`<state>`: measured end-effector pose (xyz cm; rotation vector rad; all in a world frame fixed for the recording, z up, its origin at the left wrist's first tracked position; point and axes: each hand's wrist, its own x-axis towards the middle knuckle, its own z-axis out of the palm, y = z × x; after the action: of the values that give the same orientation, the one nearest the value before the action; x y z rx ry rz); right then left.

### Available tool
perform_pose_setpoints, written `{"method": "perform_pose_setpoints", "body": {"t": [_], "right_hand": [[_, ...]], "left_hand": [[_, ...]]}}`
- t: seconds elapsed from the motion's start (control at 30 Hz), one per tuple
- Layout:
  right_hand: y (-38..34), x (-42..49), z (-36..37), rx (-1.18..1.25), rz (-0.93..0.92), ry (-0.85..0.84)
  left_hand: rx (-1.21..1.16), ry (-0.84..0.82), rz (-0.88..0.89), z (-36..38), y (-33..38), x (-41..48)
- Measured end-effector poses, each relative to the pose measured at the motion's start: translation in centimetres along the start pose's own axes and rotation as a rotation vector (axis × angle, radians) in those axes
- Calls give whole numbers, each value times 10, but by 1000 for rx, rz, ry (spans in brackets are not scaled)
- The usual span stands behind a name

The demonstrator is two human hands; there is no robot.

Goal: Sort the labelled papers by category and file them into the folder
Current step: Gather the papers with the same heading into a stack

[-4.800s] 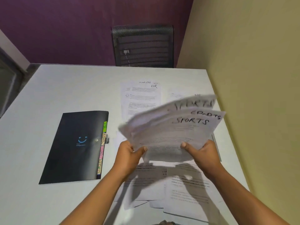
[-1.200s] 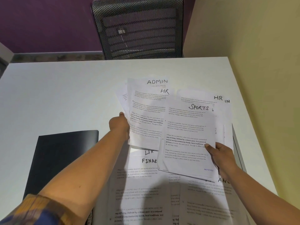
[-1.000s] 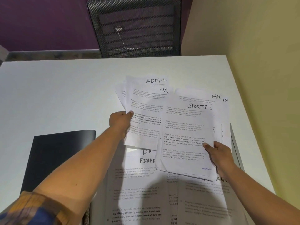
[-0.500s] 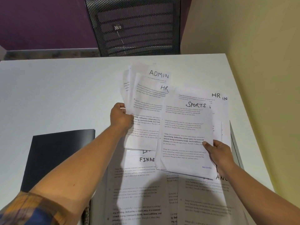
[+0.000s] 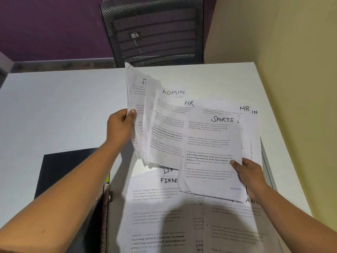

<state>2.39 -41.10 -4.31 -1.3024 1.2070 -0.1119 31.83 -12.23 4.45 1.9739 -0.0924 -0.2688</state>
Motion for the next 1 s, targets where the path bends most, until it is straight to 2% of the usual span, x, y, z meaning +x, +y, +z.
{"method": "perform_pose_setpoints", "body": {"t": [0.2, 0.47, 0.6, 0.67, 0.8, 0.9, 1.0], "right_hand": [[-5, -6, 3, -12, 6, 10], [-4, -7, 1, -23, 22, 20], [-3, -4, 1, -36, 28, 28], [-3, -3, 1, -25, 26, 23], [-5, -7, 1, -25, 0, 23], [-8, -13, 1, -24, -20, 21], [-18, -27, 0, 1, -50, 20]], "left_hand": [[80, 16, 93, -30, 10, -2], [78, 149, -224, -39, -33, -3], [225, 197, -265, -60, -56, 3], [310, 208, -204, -77, -53, 8], [382, 275, 30, -117, -23, 3], [367, 332, 207, -141, 13, -21], [286, 363, 275, -154, 51, -62]]}}
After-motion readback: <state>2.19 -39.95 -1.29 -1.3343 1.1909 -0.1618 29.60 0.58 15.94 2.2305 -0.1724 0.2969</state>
